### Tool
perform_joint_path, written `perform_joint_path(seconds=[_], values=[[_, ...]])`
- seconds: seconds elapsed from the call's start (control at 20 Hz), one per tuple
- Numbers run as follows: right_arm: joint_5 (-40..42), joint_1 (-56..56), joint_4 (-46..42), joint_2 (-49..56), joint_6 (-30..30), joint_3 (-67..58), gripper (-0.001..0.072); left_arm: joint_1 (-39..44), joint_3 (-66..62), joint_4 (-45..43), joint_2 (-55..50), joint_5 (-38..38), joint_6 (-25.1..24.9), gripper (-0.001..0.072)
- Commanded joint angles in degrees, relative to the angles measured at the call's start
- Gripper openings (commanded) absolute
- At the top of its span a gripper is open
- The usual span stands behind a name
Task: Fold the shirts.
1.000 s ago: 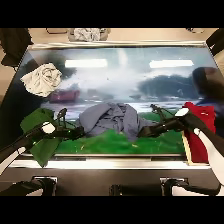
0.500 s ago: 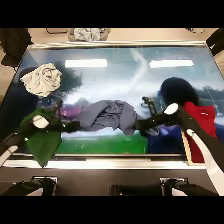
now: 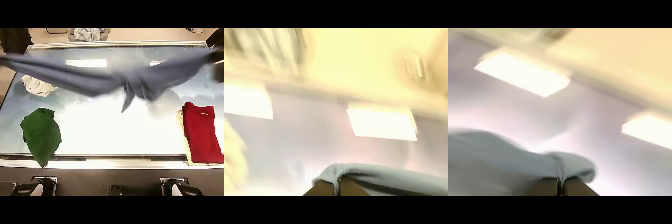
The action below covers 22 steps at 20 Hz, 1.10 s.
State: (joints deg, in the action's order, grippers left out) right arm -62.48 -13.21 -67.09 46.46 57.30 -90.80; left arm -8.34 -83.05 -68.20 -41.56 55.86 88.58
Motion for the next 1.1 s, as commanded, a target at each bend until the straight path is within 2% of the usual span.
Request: perform_joint_path(seconds=[0.0, 0.2, 0.3, 0.45, 0.6, 0.75, 0.85, 1.05], values=[[0.6, -2.7, -18.3, -7.0, 7.3, -8.6, 0.0036, -8.8, -7.9, -3.1, 6.3, 0.5, 2.1, 0.0026], [-4.0, -2.7, -19.6, -7.9, 7.7, -8.6, 0.0036, -14.6, -7.8, -6.0, 7.8, 6.1, 1.8, 0.0027], [-8.6, -2.7, -19.5, -6.6, 7.6, -8.6, 0.0037, -14.8, -6.1, -5.4, 7.8, 7.1, -0.2, 0.0026], [-23.3, -2.6, -19.2, -2.0, 6.7, -8.2, 0.0037, -13.3, 1.9, -3.5, 8.0, 7.8, -0.3, 0.0026], [-35.3, -2.6, -15.6, 2.6, 4.3, 0.0, 0.0037, -8.9, 16.3, 2.0, 8.2, 5.5, -4.4, 0.0026], [-34.5, -2.6, -11.7, 1.7, 0.6, 18.2, 0.0037, -1.2, 31.0, 2.6, 8.0, -3.9, -8.8, 0.0026], [-32.2, -2.6, -12.1, 1.7, -0.6, 26.2, 0.0037, 2.4, 36.9, 2.6, 7.6, -9.0, -9.1, 0.0026], [-11.4, -2.6, -11.3, 9.8, -0.4, 29.7, 0.0037, 5.9, 41.9, 2.6, 2.3, -17.3, -9.1, 0.0026]])
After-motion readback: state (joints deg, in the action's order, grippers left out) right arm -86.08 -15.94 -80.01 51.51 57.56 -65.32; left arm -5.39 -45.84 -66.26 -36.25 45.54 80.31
